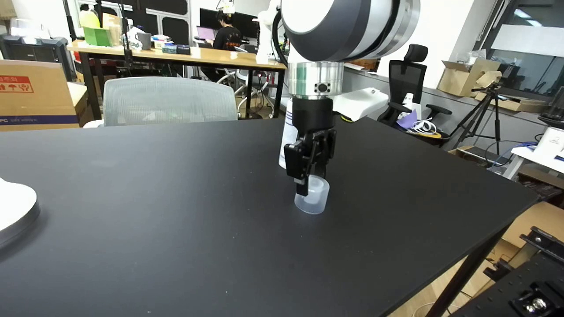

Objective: Put the lid on the spray bottle.

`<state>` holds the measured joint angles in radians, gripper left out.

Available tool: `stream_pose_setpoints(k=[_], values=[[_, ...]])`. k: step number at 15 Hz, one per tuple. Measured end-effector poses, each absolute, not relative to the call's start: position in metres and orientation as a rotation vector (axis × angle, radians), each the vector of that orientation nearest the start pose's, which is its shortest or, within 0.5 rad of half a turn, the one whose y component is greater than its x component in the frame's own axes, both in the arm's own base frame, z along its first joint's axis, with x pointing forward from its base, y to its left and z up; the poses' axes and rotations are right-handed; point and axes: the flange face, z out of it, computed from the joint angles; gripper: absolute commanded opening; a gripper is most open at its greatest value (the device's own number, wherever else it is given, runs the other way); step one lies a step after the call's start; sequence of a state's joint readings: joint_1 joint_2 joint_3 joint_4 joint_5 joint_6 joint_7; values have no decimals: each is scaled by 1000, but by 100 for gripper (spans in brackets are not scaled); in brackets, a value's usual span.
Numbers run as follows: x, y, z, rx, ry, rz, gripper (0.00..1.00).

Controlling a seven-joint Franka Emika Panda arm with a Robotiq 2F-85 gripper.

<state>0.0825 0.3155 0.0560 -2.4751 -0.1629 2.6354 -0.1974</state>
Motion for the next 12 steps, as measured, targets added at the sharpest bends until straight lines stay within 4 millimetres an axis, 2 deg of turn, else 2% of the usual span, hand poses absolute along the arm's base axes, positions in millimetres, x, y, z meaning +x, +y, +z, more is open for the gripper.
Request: stream_pose_setpoints(k=[3,5,8,12], values=[[453,67,162,-3091,-753,243,40],[458,65,174,-3100,-745,246,40],[472,59,209,-3122,-720,257,40],[493,47,271,-3155,-668,283,40]])
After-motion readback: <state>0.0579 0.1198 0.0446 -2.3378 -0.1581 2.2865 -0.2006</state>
